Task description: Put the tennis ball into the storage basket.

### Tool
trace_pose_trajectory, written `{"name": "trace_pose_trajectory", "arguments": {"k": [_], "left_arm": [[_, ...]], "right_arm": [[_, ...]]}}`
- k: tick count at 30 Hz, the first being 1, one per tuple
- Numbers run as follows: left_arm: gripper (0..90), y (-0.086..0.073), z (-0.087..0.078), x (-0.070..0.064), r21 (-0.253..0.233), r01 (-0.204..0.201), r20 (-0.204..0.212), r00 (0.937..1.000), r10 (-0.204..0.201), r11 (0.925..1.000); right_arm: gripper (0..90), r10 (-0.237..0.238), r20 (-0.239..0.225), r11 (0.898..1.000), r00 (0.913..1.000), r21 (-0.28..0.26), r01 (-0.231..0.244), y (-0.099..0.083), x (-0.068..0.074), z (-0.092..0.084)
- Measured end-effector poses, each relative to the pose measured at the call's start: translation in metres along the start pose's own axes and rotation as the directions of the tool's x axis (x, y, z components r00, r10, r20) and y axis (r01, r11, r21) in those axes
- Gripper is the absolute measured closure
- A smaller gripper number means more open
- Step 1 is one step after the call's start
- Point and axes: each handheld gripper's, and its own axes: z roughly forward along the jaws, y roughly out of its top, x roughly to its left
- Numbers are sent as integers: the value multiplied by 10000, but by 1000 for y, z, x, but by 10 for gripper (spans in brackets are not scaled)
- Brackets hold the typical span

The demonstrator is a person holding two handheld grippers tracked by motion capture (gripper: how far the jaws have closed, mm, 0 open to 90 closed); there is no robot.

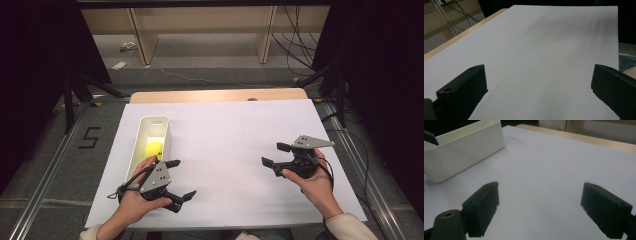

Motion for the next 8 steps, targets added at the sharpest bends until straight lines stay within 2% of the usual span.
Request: {"name": "trace_pose_trajectory", "arguments": {"k": [8], "left_arm": [[0, 1, 1, 0, 4, -17, 34, 10000, 17, 10000]], "right_arm": [[155, 126, -18, 9998, 9999, -142, -127, -2, -1, 0]]}}
